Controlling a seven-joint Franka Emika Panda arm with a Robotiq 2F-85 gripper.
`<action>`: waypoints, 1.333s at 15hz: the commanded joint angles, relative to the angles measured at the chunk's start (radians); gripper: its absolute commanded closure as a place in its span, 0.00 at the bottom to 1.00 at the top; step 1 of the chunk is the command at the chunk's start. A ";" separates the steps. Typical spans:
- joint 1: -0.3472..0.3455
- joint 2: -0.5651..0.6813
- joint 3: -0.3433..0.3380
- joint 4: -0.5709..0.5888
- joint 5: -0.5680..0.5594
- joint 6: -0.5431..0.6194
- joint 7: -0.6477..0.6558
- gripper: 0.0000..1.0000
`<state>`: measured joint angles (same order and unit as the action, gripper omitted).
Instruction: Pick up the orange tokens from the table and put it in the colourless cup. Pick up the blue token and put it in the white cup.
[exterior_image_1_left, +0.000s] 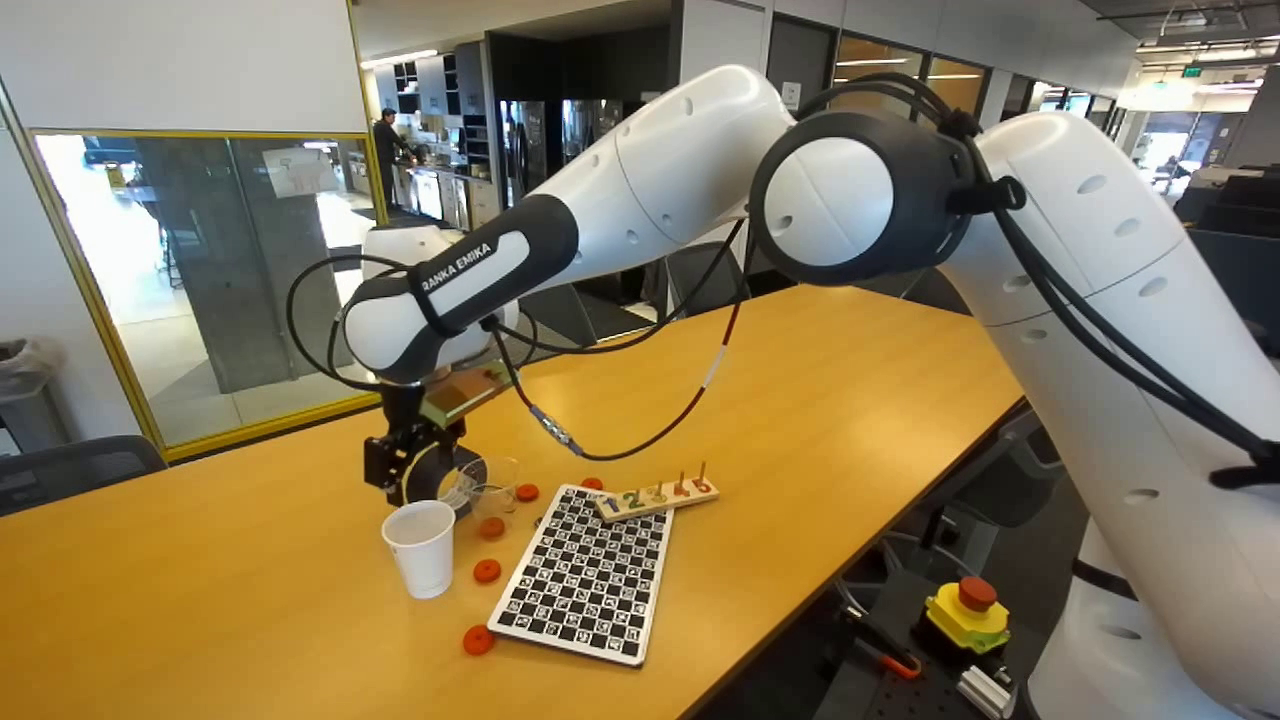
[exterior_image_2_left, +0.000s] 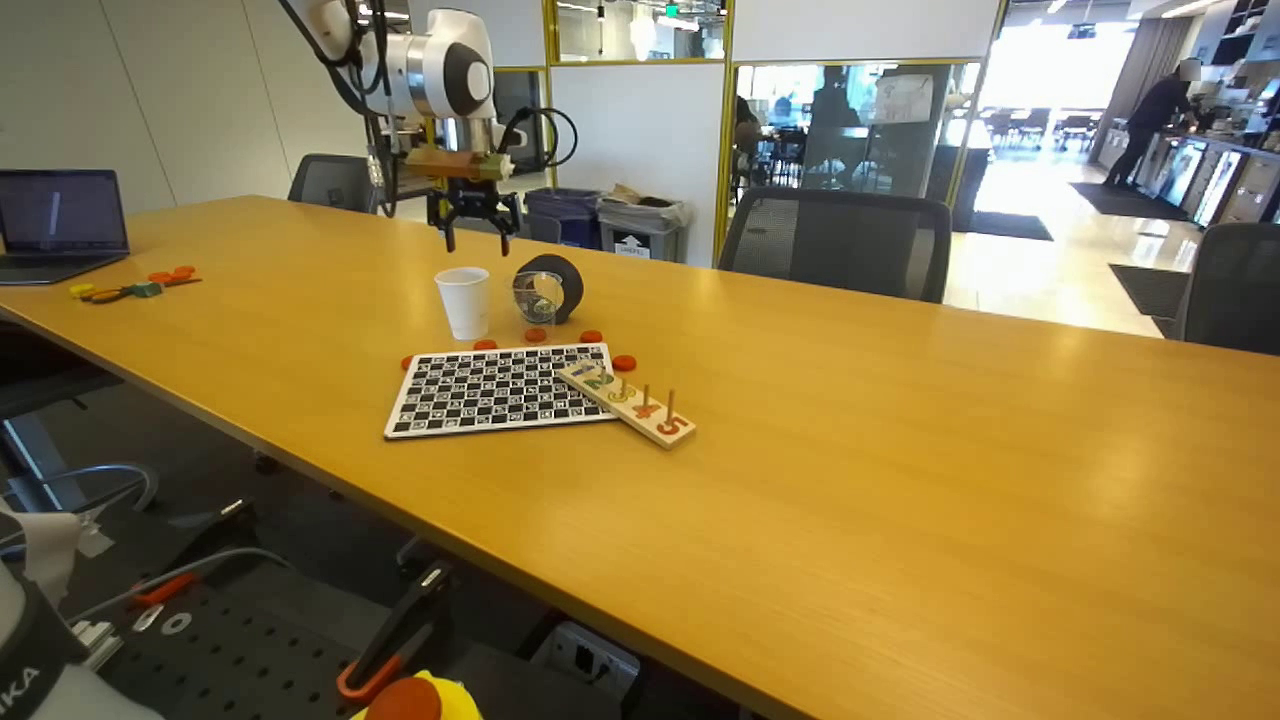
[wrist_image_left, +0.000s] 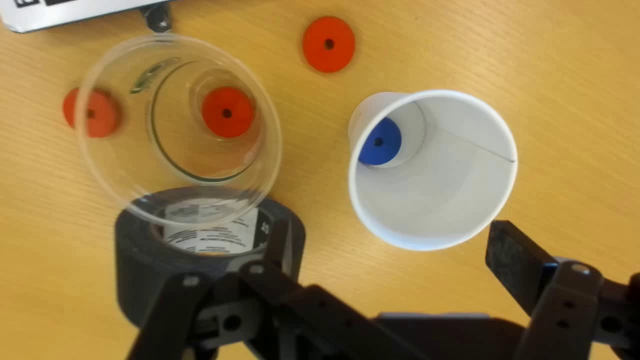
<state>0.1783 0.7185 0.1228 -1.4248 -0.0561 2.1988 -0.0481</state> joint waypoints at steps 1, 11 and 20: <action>-0.048 -0.106 -0.023 -0.082 0.058 0.011 0.078 0.00; -0.171 -0.166 -0.174 -0.271 0.146 0.075 0.330 0.00; -0.182 -0.028 -0.226 -0.242 0.205 0.124 0.571 0.00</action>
<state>-0.0130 0.6446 -0.0906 -1.7010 0.1105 2.3086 0.4614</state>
